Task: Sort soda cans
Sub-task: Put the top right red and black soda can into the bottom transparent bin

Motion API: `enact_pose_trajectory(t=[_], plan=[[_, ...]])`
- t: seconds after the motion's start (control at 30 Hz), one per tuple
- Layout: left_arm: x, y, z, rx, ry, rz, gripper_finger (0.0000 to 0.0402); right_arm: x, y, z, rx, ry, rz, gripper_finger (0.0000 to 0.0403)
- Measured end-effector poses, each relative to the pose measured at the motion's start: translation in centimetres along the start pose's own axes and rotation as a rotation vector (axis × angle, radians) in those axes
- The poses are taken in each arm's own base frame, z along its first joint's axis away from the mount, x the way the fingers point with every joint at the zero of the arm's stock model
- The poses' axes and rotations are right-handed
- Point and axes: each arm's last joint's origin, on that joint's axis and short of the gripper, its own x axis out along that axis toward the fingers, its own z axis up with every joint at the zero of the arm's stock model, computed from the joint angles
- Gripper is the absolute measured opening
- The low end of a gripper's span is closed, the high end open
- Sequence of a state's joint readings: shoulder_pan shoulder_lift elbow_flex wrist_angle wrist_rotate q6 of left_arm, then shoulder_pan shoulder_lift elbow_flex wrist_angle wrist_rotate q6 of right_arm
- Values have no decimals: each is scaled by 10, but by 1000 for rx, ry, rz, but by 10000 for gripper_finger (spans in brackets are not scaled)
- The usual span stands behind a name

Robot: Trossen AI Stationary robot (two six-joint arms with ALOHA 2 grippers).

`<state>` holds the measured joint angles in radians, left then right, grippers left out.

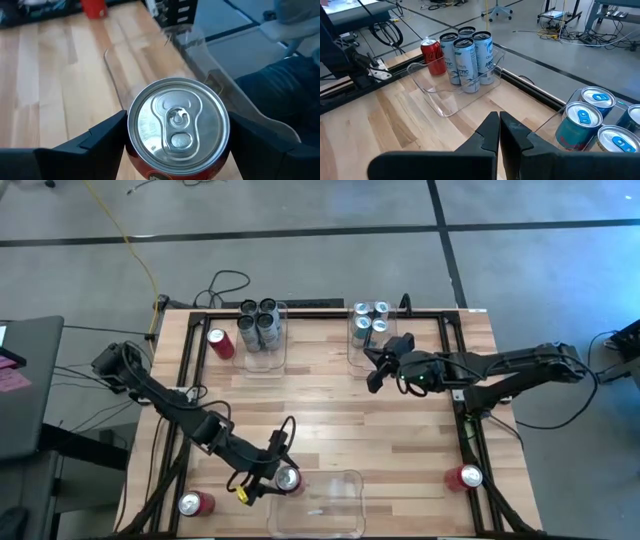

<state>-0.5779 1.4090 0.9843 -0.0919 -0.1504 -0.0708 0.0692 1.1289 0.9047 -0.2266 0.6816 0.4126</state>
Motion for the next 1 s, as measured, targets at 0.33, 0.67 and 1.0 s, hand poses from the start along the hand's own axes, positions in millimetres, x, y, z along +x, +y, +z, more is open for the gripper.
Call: enact_pose_trajectory(t=[0.33, 0.67, 1.0], plan=[[21, -14, -17, -2, 43, -21, 293, 2, 3, -2, -7, 4, 6, 32], [52, -22, -36, 5, 98, -10, 301, 6, 13, -8, -21, 13, 26, 32], [48, -25, -35, -8, 101, -13, 310, 5, 17, -10, -21, 18, 42, 32]])
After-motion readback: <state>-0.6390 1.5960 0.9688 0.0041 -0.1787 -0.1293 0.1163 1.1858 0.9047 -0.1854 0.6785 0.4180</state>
